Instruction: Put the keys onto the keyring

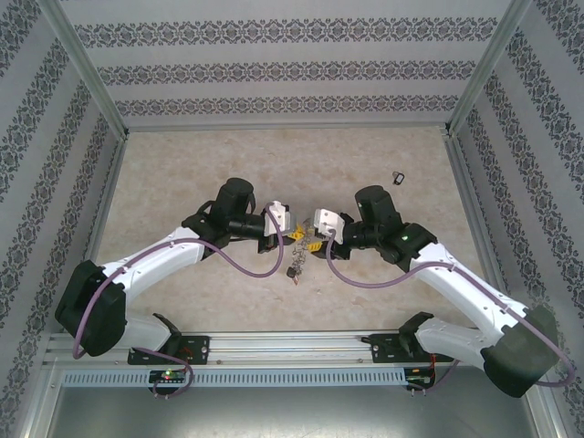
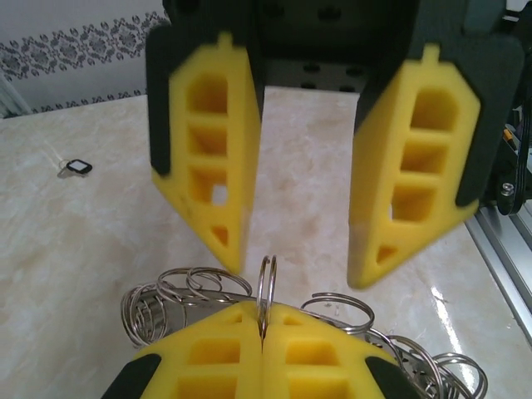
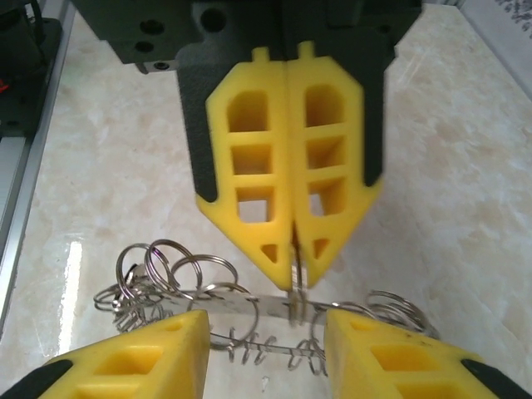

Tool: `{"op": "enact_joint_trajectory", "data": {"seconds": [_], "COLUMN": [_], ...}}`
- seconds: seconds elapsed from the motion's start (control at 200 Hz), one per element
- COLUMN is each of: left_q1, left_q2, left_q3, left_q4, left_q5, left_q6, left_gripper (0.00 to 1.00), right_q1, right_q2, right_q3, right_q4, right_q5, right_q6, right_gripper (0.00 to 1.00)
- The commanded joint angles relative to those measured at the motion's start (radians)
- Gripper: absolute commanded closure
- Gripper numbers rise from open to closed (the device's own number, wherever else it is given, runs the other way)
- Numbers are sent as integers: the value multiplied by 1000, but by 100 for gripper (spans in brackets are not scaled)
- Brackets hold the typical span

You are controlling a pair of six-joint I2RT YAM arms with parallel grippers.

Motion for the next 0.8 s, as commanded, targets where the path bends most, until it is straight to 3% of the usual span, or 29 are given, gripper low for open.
{"op": "enact_joint_trajectory", "data": {"seconds": [0.0,0.16,0.39,0.48,0.525,0.635,0.794], "left_q1": [-7,-6,-6,-6,-6,-5,23], "left_q2": [-8,14,41,48,47,45,13], "left_q3": [43,60,81,83,85,85,45], "left_q4": [-24,-54,-67,-69,-71,-78,-73], "left_q5": [55,65,70,71,71,64,58], "left_q6": [41,64,78,80,81,82,69], "left_gripper": [100,100,100,100,100,100,89], "right_q1": [15,19,18,18,18,13,-21], "right_q2": [9,15,25,34,41,50,18], "right_q3": [29,44,56,60,65,71,63], "right_q4": [13,2,-13,-18,-23,-24,49], "right_q5": [1,18,17,13,11,-10,-73], "right_q6": [-18,-16,-13,-14,-16,-7,68], "right_gripper": [60,71,77,88,100,100,100]}}
